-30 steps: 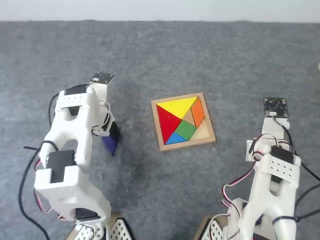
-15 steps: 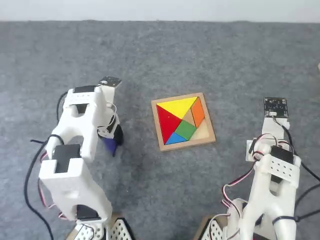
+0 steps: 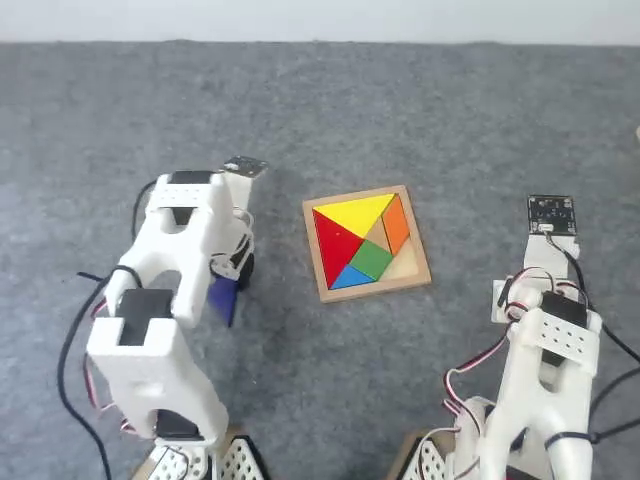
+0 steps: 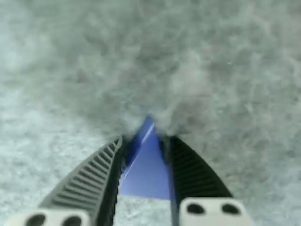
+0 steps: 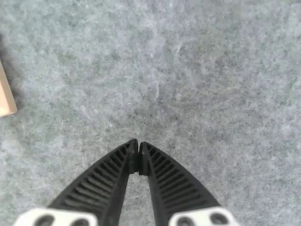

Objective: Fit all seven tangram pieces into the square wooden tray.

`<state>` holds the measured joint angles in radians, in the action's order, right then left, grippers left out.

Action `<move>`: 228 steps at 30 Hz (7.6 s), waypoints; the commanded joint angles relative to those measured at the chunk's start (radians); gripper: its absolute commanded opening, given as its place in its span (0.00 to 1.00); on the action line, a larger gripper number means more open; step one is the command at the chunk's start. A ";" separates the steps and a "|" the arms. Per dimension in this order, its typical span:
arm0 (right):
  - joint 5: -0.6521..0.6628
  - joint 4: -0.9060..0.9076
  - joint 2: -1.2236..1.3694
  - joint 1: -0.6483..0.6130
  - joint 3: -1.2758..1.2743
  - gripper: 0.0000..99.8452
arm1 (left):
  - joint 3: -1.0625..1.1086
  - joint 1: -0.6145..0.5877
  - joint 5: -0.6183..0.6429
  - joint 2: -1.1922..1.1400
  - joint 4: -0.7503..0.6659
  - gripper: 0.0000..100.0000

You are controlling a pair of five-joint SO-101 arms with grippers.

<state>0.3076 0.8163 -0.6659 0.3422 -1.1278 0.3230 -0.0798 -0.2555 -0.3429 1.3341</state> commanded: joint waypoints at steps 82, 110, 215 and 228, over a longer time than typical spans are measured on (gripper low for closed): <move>0.012 -0.018 -0.019 -0.007 0.005 0.01 | 0.357 0.023 -0.129 0.557 0.000 0.23; 0.012 -0.019 -0.019 -0.007 0.005 0.01 | 0.189 -0.002 -0.150 0.178 -0.152 0.24; 0.012 -0.027 -0.019 -0.012 0.003 0.01 | -0.102 0.213 -0.517 0.094 -0.104 0.02; 0.012 -0.027 -0.019 -0.012 0.003 0.01 | -0.114 0.391 -0.381 0.173 -0.183 0.02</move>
<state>0.3076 0.8071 -0.6659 0.3406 -1.1293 0.2693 0.2424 -0.6851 -0.2371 1.2068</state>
